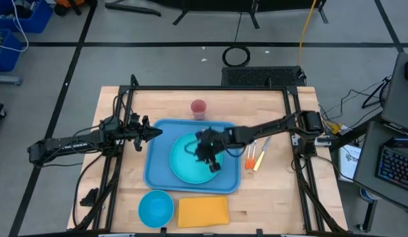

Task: Set up tray
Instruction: Put the blue bowl on the green plate

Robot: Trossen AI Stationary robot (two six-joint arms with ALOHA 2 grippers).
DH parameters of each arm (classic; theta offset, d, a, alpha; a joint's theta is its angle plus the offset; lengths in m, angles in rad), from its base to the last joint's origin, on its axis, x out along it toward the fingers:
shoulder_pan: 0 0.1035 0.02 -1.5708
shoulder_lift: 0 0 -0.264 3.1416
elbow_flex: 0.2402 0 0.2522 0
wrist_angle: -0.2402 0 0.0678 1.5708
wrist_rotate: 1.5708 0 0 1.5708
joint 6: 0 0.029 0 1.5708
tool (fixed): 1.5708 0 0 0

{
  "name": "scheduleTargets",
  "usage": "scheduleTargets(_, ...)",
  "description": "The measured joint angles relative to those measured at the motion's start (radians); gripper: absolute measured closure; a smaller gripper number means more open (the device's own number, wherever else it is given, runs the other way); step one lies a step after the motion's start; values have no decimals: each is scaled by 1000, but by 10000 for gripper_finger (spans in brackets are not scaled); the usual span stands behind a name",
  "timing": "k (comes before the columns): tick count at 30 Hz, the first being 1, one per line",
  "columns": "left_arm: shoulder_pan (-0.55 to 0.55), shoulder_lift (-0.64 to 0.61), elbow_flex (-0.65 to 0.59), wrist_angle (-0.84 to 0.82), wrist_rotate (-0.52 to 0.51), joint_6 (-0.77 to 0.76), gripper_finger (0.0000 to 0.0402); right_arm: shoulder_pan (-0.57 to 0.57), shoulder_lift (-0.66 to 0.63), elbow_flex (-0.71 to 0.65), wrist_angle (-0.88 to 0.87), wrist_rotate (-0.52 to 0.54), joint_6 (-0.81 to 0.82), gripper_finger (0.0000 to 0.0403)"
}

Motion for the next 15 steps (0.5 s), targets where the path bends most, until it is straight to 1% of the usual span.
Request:
scheduleTargets(5, 0, 0, 0, 0, -3, 0, 371, 114, 0, 0, 110, -122, -59, 293)
scheduleTargets(7, 0, 0, 0, 0, -3, 0, 371, 151, 0, 0, 163, -150, -67, 293)
scheduleTargets(11, 0, 0, 0, 0, -3, 0, 371, 208, 9, 0, 225, -145, -127, 293)
scheduleTargets(15, 0, 0, 0, 0, -3, 1, 371, 234, 9, 0, 268, -145, -105, 293)
